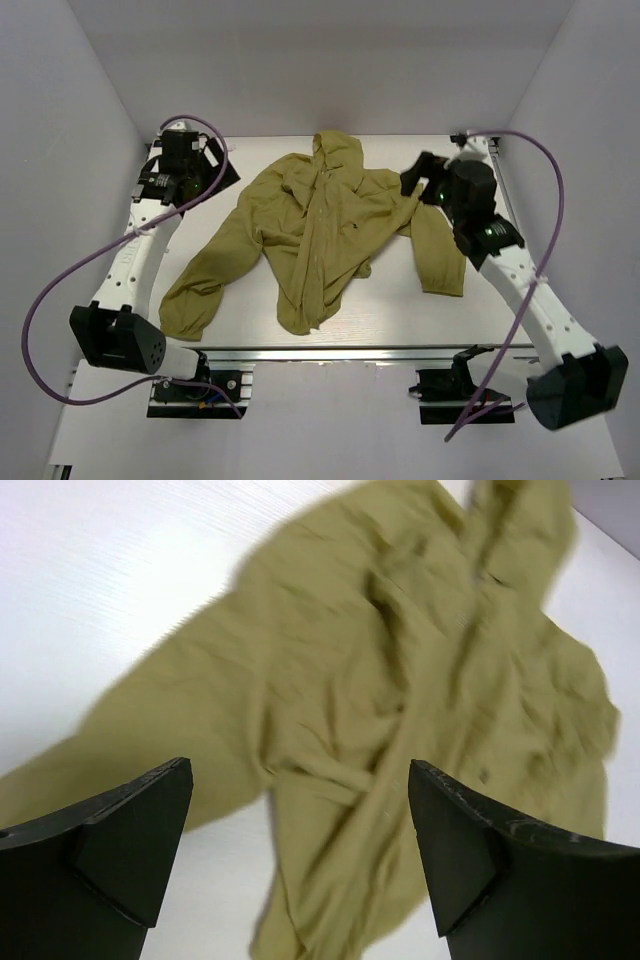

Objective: Zip up the jacket

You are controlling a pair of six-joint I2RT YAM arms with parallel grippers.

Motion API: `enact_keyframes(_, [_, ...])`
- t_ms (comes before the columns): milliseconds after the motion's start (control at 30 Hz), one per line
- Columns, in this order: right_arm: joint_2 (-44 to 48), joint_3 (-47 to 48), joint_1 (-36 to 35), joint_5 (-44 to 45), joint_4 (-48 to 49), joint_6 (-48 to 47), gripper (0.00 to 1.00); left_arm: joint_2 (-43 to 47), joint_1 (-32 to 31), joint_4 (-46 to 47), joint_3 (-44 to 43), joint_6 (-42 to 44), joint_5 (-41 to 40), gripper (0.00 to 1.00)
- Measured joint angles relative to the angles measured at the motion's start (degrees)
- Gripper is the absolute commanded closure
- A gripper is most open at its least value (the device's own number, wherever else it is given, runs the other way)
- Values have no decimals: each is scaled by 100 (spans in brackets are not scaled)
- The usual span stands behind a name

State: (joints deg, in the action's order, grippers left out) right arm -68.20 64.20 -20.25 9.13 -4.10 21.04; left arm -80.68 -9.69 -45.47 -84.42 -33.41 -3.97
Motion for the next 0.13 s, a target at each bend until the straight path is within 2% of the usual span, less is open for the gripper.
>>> enact_keyframes(133, [949,-953,13,651,-841,96,11,-13,275,-68,4,44,-295,2])
